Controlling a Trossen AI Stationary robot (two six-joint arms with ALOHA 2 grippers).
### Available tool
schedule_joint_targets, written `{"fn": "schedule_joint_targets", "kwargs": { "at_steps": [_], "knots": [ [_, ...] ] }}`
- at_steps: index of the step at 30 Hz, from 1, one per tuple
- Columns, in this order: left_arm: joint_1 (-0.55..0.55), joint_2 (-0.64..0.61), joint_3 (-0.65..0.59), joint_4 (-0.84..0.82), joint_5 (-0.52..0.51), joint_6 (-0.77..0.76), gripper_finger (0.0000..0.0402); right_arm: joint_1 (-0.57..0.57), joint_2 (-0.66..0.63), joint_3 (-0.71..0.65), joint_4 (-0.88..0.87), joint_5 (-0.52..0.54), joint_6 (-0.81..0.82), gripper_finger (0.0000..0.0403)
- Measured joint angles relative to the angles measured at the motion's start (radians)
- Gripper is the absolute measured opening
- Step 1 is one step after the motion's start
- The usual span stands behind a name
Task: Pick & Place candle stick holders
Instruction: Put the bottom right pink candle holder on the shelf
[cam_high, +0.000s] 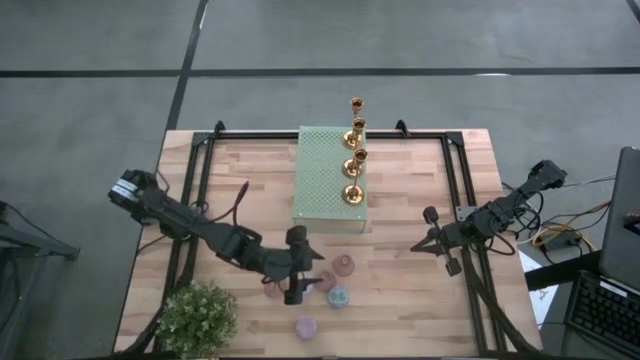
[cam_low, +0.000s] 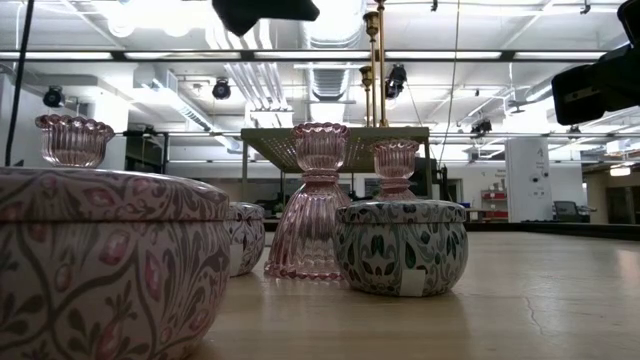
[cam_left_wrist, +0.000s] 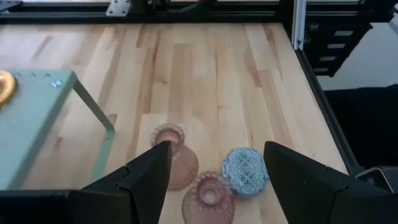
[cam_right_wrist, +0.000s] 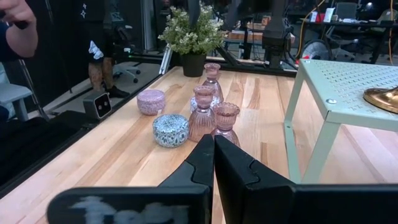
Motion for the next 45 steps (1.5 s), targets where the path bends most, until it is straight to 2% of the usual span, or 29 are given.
{"fn": "schedule_joint_targets", "kwargs": {
  "at_steps": [12,18,23,33,45],
  "knots": [
    [-0.022,0.002,-0.071,0.010,0.012,-0.120,0.0259,0.000,0.000,0.000,0.000,0.000,0.000,0.0008],
    [-0.033,0.010,-0.078,0.028,0.021,-0.060,0.0259,0.000,0.000,0.000,0.000,0.000,0.000,0.0008],
    [-0.041,0.073,-0.078,0.095,0.011,0.012,0.0255,0.000,0.000,0.000,0.000,0.000,0.000,0.0008],
    [-0.035,0.189,-0.033,0.122,0.008,0.035,0.0228,0.000,0.000,0.000,0.000,0.000,0.000,0.0008],
    [-0.028,0.237,-0.031,0.121,-0.003,0.039,0.0207,0.000,0.000,0.000,0.000,0.000,0.000,0.0008]
  ]
}}
